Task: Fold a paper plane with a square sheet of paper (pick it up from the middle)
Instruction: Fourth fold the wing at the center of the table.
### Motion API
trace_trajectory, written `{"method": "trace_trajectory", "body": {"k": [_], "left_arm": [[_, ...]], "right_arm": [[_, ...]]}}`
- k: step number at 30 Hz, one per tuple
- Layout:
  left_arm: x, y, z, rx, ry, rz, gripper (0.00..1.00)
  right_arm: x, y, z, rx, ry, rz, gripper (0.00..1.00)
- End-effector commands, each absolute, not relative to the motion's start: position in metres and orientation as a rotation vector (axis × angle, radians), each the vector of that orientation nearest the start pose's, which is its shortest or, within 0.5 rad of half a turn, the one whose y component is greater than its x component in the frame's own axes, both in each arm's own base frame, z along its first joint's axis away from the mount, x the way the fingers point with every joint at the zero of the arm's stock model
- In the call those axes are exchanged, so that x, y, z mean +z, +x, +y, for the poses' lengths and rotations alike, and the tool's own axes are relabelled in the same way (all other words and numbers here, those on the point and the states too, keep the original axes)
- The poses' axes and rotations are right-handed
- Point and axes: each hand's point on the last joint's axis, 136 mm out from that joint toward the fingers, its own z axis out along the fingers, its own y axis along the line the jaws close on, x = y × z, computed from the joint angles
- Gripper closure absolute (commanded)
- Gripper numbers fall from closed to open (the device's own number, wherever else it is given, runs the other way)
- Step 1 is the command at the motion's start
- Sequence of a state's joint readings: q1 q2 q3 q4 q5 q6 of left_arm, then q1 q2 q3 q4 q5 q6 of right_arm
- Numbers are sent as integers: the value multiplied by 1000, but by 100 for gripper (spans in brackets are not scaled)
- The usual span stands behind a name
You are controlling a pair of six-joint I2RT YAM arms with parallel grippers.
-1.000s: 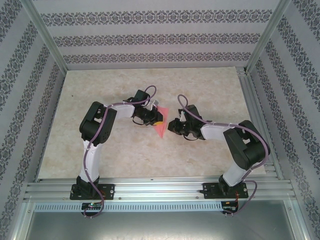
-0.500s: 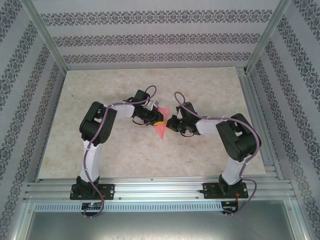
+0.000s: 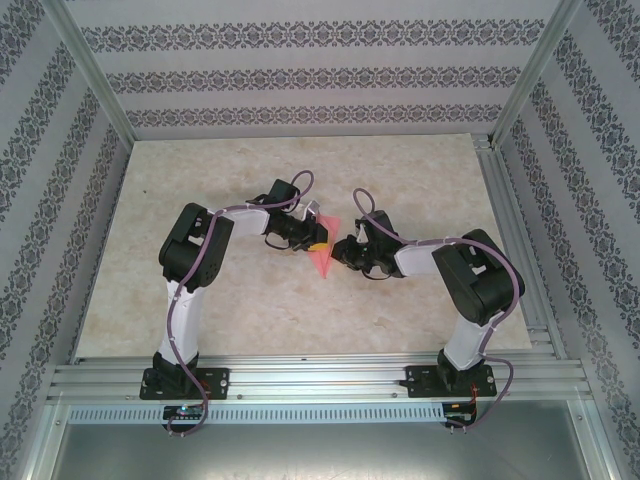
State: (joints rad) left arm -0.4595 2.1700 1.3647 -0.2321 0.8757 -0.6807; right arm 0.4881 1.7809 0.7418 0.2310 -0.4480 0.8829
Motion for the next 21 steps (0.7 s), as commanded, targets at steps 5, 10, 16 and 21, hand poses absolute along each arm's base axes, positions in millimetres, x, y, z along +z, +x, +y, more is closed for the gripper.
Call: {"method": "trace_trajectory", "body": {"k": [5, 10, 16, 21], "left_arm": [[45, 371, -336, -1529, 123, 2766, 81], [45, 372, -337, -1529, 117, 2765, 81], [44, 372, -336, -1524, 114, 2769, 81], [42, 372, -336, -1523, 111, 2772, 81]], "right_arm": [[55, 330, 267, 1237, 243, 2492, 77], [45, 331, 274, 1272, 252, 2501, 75], [35, 336, 277, 1245, 270, 2535, 74], [37, 339, 280, 1238, 265, 2530, 77]]}}
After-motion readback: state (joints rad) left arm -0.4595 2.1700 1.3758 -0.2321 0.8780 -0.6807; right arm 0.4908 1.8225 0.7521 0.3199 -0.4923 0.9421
